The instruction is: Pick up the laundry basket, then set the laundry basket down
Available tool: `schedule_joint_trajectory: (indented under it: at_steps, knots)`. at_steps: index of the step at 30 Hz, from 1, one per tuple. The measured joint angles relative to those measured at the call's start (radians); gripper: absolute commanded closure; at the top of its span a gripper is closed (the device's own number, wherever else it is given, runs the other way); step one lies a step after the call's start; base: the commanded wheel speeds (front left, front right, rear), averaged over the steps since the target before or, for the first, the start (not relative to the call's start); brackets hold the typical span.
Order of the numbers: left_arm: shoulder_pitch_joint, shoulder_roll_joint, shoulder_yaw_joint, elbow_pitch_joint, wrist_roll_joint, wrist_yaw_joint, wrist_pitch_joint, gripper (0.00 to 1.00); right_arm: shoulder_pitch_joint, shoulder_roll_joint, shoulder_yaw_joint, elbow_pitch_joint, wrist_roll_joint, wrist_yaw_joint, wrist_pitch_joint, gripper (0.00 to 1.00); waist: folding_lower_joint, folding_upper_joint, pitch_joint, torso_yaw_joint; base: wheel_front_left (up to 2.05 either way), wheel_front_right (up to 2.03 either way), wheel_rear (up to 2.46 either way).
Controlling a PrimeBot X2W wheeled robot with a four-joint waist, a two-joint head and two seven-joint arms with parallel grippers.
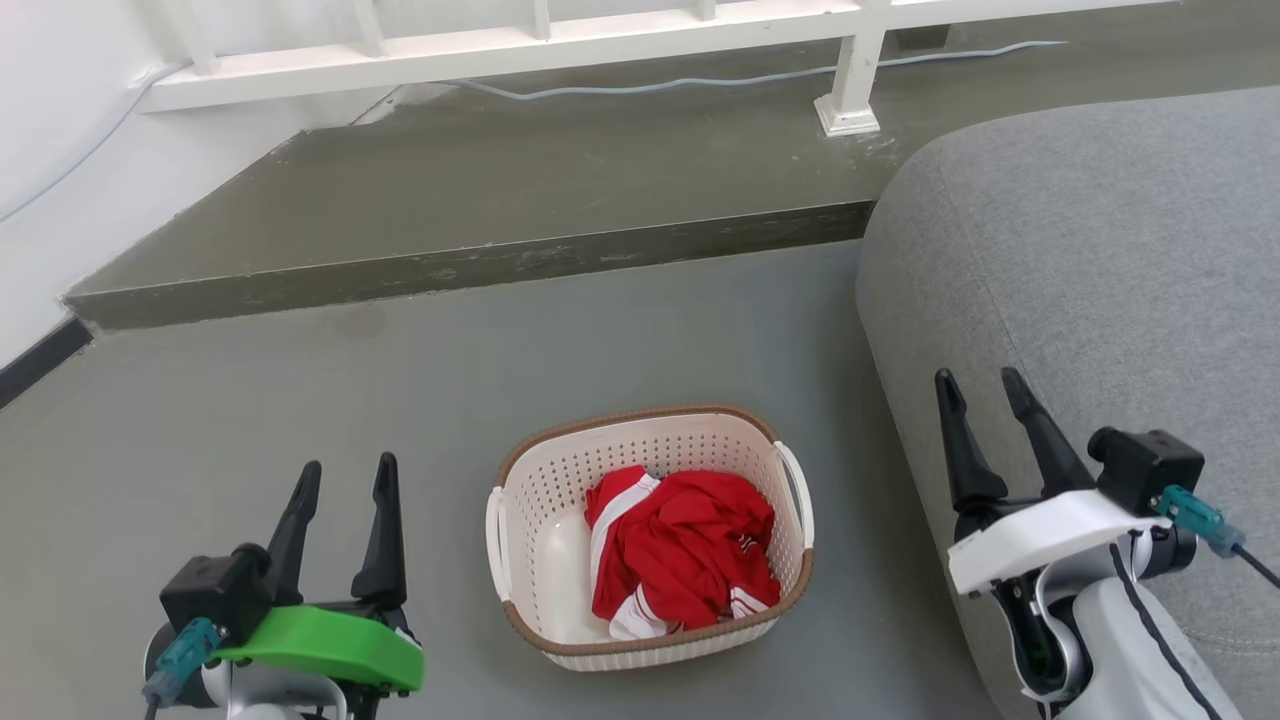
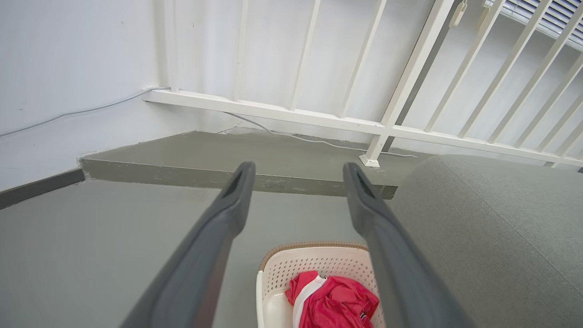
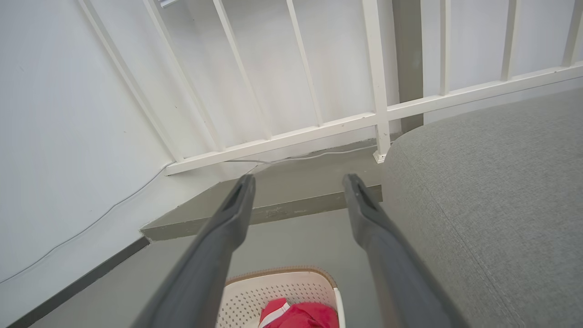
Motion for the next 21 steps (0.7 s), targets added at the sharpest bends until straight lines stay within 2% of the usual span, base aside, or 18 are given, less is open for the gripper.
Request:
schedule_joint_trajectory:
  at_steps: [7,8,15,21]
  knots:
    - [0.014,-0.003,-0.005,-0.007,0.012,-0.019,0.000,0.00,0.012,0.005,-0.004,-0.003,-0.010,0.007,0.000,0.00,0.0000,0.0000,-0.005,-0.002,0.00,0.00,0.00]
    - [0.017,-0.003,-0.005,-0.008,0.012,-0.021,0.000,1.00,0.012,0.006,-0.004,-0.003,-0.010,0.008,0.000,1.00,0.0000,0.0000,-0.006,-0.002,0.00,0.00,0.00]
    - [0.040,-0.013,-0.013,0.049,0.005,-0.021,0.005,1.00,0.058,0.021,-0.001,0.051,0.001,0.007,0.005,1.00,0.0000,0.0000,-0.007,-0.002,0.00,0.00,0.00]
    - [0.040,-0.013,-0.008,0.049,-0.054,-0.021,0.018,1.00,0.057,0.021,-0.021,0.051,0.058,0.007,0.019,1.00,0.0000,0.0000,-0.009,0.004,0.00,0.00,0.00]
